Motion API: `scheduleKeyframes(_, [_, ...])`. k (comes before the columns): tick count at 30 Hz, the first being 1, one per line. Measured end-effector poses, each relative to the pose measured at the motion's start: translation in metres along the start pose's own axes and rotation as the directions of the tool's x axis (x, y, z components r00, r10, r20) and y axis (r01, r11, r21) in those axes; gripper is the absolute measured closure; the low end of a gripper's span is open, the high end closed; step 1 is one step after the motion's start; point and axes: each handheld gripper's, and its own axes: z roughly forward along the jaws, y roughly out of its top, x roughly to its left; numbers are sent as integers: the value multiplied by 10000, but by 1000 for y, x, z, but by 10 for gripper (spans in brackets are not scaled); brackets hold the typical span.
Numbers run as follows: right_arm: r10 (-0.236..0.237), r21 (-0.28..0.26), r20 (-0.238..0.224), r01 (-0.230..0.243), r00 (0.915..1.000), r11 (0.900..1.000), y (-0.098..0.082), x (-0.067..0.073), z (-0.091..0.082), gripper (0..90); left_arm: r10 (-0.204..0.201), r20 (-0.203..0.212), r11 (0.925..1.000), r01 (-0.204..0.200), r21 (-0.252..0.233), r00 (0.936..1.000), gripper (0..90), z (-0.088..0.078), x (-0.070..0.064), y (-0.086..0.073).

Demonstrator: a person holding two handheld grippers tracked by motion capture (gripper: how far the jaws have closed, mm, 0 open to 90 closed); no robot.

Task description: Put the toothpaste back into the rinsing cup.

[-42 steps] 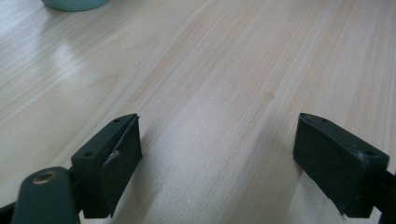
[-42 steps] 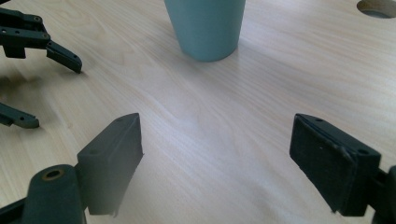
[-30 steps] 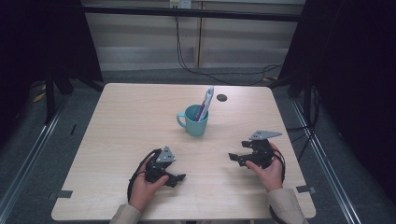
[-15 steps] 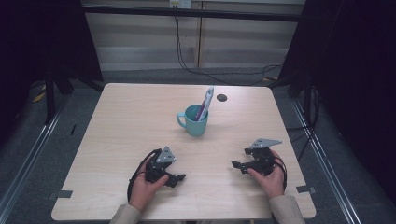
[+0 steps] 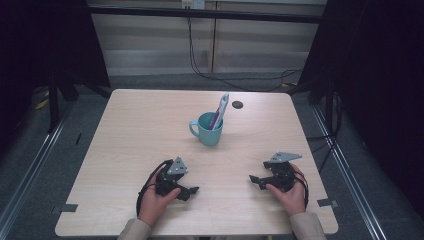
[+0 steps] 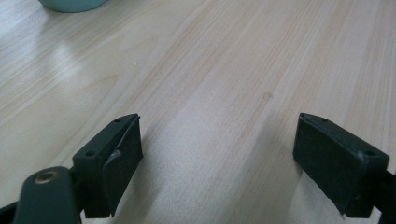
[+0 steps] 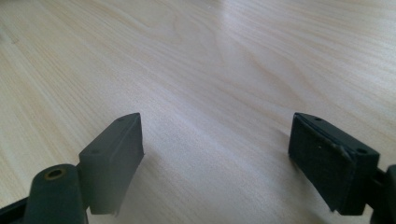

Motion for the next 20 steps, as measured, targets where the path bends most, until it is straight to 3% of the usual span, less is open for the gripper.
scheduleKeyframes(8, [-518, 172, 285, 513, 9982, 9985, -1, 4, 1, 155, 10, 18, 10000, -10, -15, 10000, 153, 0, 0, 0])
scheduleKeyframes(20, [-462, 252, 282, 455, 9985, 9986, 0, 5, 2, 127, 11, 53, 10000, -11, -61, 10000, 153, 0, 0, 0])
